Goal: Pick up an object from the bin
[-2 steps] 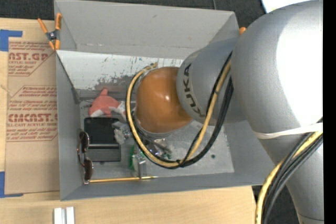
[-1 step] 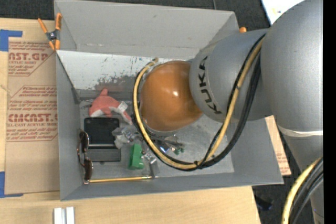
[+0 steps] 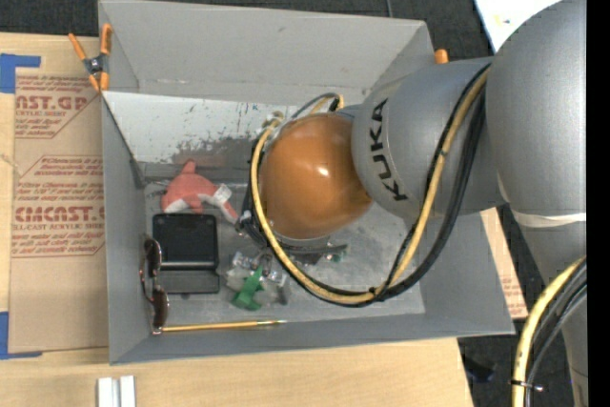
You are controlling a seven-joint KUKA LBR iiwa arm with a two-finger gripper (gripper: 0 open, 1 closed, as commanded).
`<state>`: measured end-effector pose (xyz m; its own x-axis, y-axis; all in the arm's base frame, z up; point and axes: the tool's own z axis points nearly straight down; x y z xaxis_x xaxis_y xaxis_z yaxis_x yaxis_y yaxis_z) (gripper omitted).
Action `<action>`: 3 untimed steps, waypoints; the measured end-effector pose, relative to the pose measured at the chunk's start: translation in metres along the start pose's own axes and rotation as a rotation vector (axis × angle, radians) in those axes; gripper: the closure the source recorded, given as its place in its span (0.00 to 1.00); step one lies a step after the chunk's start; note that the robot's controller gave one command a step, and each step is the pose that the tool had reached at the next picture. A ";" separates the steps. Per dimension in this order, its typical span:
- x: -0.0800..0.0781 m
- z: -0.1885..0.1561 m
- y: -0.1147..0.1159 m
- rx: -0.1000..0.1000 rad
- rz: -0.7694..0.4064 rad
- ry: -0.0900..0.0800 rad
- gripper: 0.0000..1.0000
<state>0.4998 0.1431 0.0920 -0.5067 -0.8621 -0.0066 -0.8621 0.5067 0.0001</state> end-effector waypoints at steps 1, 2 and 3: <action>0.000 0.000 0.000 0.000 0.000 0.000 1.00; 0.002 -0.055 0.003 -0.004 0.008 0.003 1.00; 0.004 -0.131 0.006 -0.007 -0.005 0.004 1.00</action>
Offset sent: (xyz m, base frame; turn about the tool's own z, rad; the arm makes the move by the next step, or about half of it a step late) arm -0.0047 -0.0009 0.1570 0.0205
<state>0.4924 0.1423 0.2232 -0.5025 -0.8645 -0.0028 -0.8645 0.5025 0.0072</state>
